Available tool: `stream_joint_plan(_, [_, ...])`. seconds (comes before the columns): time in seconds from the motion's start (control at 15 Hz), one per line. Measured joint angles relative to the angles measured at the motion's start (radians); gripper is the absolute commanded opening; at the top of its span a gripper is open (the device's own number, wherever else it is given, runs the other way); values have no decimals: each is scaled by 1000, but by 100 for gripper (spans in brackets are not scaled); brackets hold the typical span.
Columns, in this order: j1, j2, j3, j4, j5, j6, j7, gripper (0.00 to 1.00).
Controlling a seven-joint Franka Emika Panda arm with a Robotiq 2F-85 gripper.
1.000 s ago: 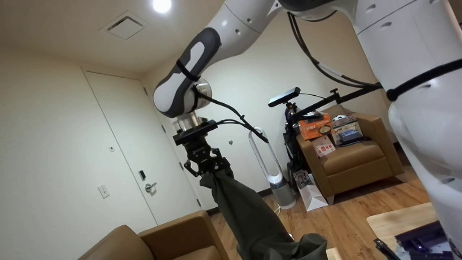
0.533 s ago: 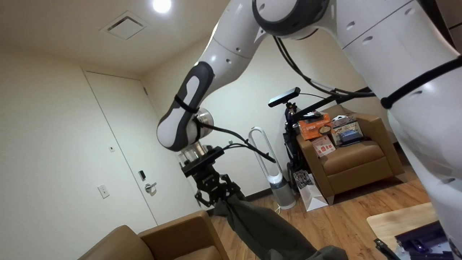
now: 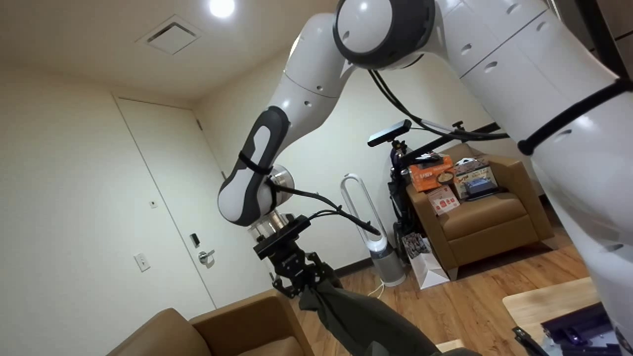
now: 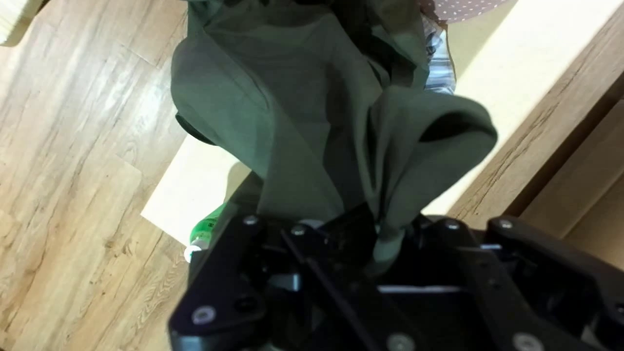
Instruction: Remove three things from the carrier bag and put them on the table
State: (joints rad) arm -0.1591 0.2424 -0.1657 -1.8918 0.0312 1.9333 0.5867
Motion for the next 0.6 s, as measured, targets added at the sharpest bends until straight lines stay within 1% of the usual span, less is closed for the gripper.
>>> stream_joint_plan(0.27, [7,49,4,-13,7,26,-28,5])
stream_joint_plan(0.47, [7,124,12,-47,41,121,-102,5])
stream_joint_plan(0.6, [13,181,14,-75,38,204,-131,5])
